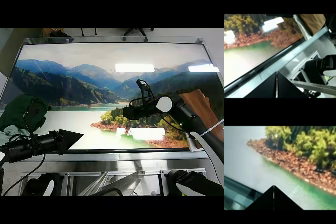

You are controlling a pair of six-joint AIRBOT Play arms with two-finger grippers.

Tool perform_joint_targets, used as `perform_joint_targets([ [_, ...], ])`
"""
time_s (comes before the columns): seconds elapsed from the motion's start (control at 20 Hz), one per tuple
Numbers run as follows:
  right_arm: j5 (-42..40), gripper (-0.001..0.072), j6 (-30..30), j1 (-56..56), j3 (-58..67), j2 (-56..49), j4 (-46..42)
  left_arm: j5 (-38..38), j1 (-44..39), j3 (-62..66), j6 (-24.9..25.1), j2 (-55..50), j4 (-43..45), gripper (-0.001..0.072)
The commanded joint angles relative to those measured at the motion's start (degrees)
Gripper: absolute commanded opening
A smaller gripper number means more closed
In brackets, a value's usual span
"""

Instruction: Fold the shirts.

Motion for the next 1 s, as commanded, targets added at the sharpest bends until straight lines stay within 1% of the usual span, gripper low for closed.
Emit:
perform_joint_targets([
  [0.0,0.0,0.0023,0.0,0.0,0.0,0.0,0.0,0.0,0.0,0.0,0.0,0.0,0.0,0.0019],
  [0.2,0.0,0.0023,0.0,0.0,0.0,0.0,0.0,0.7,0.0,0.0,0.0,0.0,0.2,0.0019],
  [0.3,0.0,0.0023,0.0,0.0,0.0,0.0,0.0,1.4,1.7,0.3,-0.1,-0.1,0.3,0.0019],
  [0.35,0.0,0.0023,0.0,0.0,0.0,0.0,0.0,1.0,3.5,1.3,-1.0,-0.8,1.6,0.0019],
  [0.4,0.0,0.0023,0.0,0.0,0.0,0.0,0.0,-0.2,5.8,3.1,-2.9,-2.0,4.4,0.0019],
  [0.5,0.0,0.0023,0.0,0.0,0.0,0.0,0.0,-4.2,11.5,7.2,-3.5,-4.9,10.5,0.0023],
  [0.55,0.0,0.0023,0.0,0.0,0.0,0.0,0.0,-6.5,14.8,9.7,-3.4,-6.8,14.3,0.0157],
  [0.6,0.0,0.0023,0.0,0.0,0.0,0.0,0.0,-8.4,18.1,12.0,-3.5,-8.7,18.1,0.0589],
  [0.65,0.0,0.0023,0.0,0.0,0.0,0.0,0.0,-9.0,20.7,14.4,-3.7,-11.1,22.1,0.0691],
  [0.75,0.0,0.0023,0.0,0.2,0.0,-0.1,0.1,-6.2,24.2,18.3,-5.4,-15.8,29.5,0.0691],
  [0.95,0.0,0.0023,0.0,0.0,0.0,-0.7,0.0,0.7,33.2,24.3,-6.1,-26.9,36.4,0.0691],
])
